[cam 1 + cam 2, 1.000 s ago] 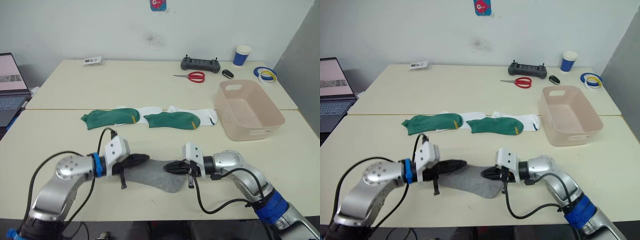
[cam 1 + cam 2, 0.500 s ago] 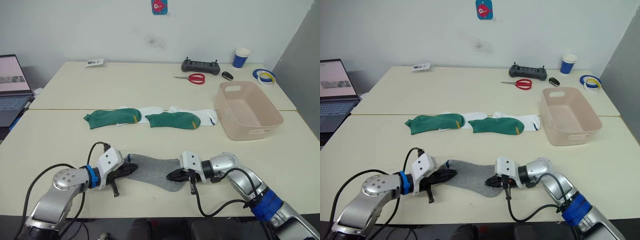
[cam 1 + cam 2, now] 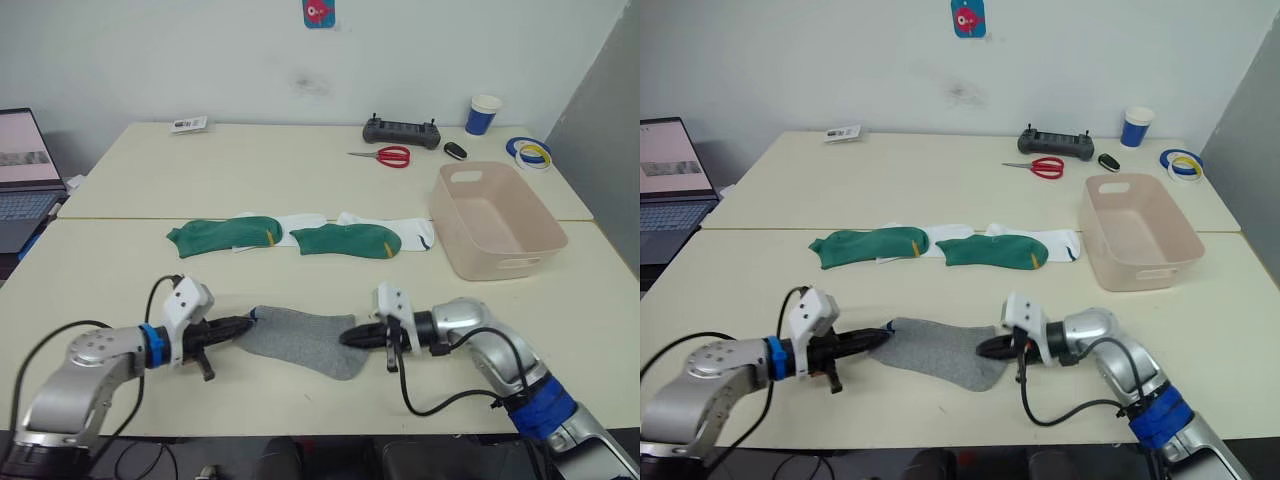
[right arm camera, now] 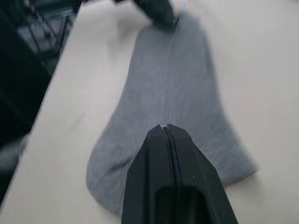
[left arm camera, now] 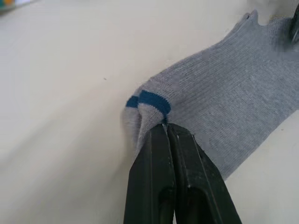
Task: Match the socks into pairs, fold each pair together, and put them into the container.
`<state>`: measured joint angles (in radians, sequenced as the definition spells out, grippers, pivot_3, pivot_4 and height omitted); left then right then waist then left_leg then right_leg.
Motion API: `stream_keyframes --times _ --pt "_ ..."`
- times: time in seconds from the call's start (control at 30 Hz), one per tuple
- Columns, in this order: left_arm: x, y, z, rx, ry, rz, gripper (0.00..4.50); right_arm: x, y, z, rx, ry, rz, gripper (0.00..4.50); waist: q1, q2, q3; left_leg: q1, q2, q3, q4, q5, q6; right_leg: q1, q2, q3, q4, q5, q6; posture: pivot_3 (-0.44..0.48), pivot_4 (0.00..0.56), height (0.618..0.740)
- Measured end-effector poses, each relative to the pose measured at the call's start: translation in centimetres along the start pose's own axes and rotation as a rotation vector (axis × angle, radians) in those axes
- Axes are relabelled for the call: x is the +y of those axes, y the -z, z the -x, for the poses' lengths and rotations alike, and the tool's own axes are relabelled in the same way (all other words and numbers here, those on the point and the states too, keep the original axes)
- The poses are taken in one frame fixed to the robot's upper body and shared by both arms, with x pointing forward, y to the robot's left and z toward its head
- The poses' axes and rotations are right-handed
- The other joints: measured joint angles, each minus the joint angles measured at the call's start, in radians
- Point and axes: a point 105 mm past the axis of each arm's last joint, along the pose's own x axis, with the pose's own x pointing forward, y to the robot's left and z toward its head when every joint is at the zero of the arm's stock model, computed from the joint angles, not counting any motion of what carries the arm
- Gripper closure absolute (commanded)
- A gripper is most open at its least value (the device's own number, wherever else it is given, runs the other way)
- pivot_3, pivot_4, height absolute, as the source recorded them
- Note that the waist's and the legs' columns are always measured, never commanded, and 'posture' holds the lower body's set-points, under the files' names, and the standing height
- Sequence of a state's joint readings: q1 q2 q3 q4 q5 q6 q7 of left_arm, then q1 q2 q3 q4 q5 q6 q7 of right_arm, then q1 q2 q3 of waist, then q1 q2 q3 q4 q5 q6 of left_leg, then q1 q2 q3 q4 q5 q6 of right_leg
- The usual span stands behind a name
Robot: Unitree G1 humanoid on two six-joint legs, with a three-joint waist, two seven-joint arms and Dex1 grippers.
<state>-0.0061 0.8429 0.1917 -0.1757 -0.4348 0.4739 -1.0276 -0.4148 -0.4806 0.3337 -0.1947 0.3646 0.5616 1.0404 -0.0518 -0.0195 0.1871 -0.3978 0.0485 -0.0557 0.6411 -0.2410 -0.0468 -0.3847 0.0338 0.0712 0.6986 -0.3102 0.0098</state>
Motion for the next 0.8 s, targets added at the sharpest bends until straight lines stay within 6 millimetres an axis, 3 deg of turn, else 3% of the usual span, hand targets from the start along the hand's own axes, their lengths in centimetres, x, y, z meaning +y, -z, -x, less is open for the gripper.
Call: stream_keyframes --times 0.13,0.37,0.43,0.6,0.73,0.8 --pt "1.1 -0.6 1.6 -0.001 -0.008 -0.001 2.92 0.2 -1.1 2.6 0.013 0.033 -0.064 2.45 0.001 0.000 0.000 -0.001 -0.001 0.001 -0.001 0.000 0.000 -0.001 -0.001 0.000 -0.001 0.000 0.000 0.000 0.150 0.740" --pt "2.3 -0.4 1.3 -0.013 -0.032 0.050 0.65 0.4 1.6 4.0 0.109 0.113 -0.232 0.00 0.001 0.000 0.000 -0.002 -0.001 0.002 -0.001 0.000 0.000 -0.003 -0.001 0.000 -0.001 0.000 0.000 0.000 0.150 0.740" --pt "2.0 -0.2 0.5 -0.015 -0.015 0.072 0.02 0.5 2.3 4.1 0.134 0.136 -0.272 0.00 0.000 0.000 0.000 -0.002 -0.001 0.003 -0.001 0.000 0.000 -0.003 0.000 0.000 -0.001 0.000 0.000 0.000 0.150 0.740" --pt "0.7 1.1 -1.2 0.012 0.039 0.139 0.02 1.2 3.0 3.6 0.164 0.139 -0.367 0.00 -0.003 0.000 0.000 -0.002 0.000 0.003 -0.001 0.000 0.000 -0.003 0.000 0.000 -0.001 0.000 0.000 0.000 0.150 0.740" --pt "0.5 1.6 -1.5 0.049 0.043 0.123 0.02 1.4 3.3 3.3 0.179 0.144 -0.400 0.00 -0.003 0.000 0.000 -0.002 0.000 0.003 -0.001 0.000 0.000 -0.003 0.000 0.000 -0.001 0.000 0.000 0.000 0.150 0.740" --pt "0.6 1.6 -1.5 0.054 0.043 0.118 0.41 1.4 3.3 3.0 0.175 0.145 -0.404 0.00 -0.004 0.000 0.000 -0.001 0.000 0.003 -0.001 0.000 0.000 -0.003 0.000 0.000 -0.001 0.000 0.000 0.000 0.150 0.740"
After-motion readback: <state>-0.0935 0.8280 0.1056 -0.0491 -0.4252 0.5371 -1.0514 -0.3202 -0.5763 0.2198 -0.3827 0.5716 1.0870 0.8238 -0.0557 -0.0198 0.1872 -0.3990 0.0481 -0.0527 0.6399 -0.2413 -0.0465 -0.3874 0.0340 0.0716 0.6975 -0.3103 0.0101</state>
